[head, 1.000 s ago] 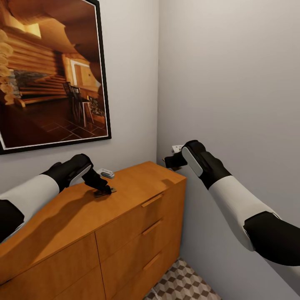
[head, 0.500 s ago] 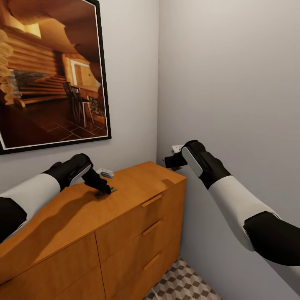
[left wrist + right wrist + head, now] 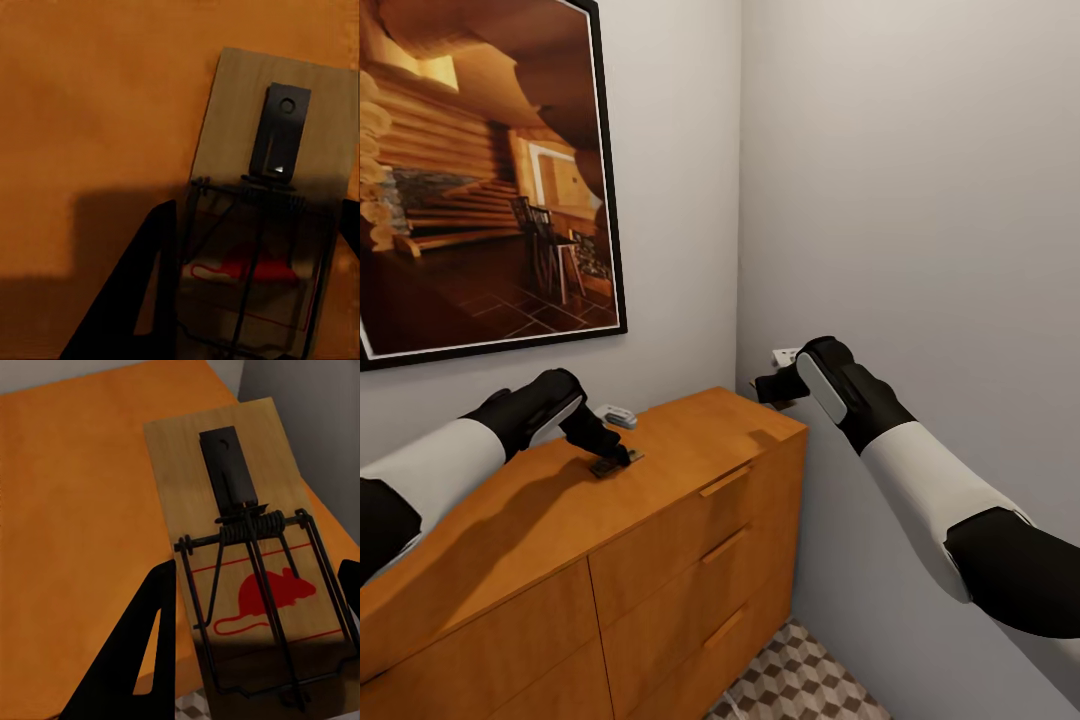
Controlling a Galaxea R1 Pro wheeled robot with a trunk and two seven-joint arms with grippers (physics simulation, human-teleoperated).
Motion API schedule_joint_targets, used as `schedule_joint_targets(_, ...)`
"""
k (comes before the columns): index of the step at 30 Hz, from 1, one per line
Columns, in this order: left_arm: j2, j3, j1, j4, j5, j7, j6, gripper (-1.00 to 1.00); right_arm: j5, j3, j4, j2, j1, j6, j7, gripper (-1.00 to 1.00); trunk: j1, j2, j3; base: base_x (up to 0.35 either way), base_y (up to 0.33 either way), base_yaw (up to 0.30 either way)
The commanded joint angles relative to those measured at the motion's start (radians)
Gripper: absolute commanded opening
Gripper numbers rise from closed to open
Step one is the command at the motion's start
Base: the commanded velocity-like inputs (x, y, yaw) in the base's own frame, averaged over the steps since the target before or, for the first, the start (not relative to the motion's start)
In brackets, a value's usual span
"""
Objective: Take the four mousetraps from the cabinet in the bathroom and place them on the bathroom floor. Make sure all four end up on the same floor surface, and ensure that at least two of them are either under or directly next to the same bathroom sink.
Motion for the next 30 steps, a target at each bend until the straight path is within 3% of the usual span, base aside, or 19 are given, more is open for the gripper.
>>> schedule_joint_targets(1,0.01,-0.003,0.012,-0.053,0.018,-0.012,0.011,-1.0,-0.007,0.002,0.0,-0.001,-0.001,0.003,-0.005,-1.0,0.0,0.0,-0.002,0.0,0.0,0.0)
schedule_joint_targets(7,0.038,0.0,0.012,-0.174,0.022,-0.016,0.011,-1.0,-0.006,0.002,0.0,0.0,-0.001,0.003,-0.005,-1.0,0.0,0.0,-0.002,0.0,0.0,0.0)
schedule_joint_targets(23,0.089,0.006,0.012,-0.204,0.026,-0.017,0.011,-1.0,-0.007,0.002,0.0,0.002,-0.001,0.003,-0.005,-1.0,0.0,0.0,-0.002,0.0,0.0,0.0)
schedule_joint_targets(27,0.112,0.04,0.012,-0.204,0.025,-0.019,0.011,-1.0,-0.007,0.002,0.0,0.003,-0.001,0.003,-0.005,-1.0,0.0,0.0,-0.002,0.0,0.0,0.0)
schedule_joint_targets(29,0.13,0.09,0.012,-0.204,0.025,-0.019,0.011,-1.0,-0.007,0.002,0.0,0.003,-0.001,0.003,-0.005,-1.0,0.0,0.0,-0.002,0.0,0.0,0.0)
schedule_joint_targets(30,0.146,0.143,0.012,-0.205,0.025,-0.02,0.011,-1.0,-0.007,0.002,-0.001,0.004,-0.001,0.003,-0.005,-1.0,0.0,0.0,-0.002,0.0,0.0,0.0)
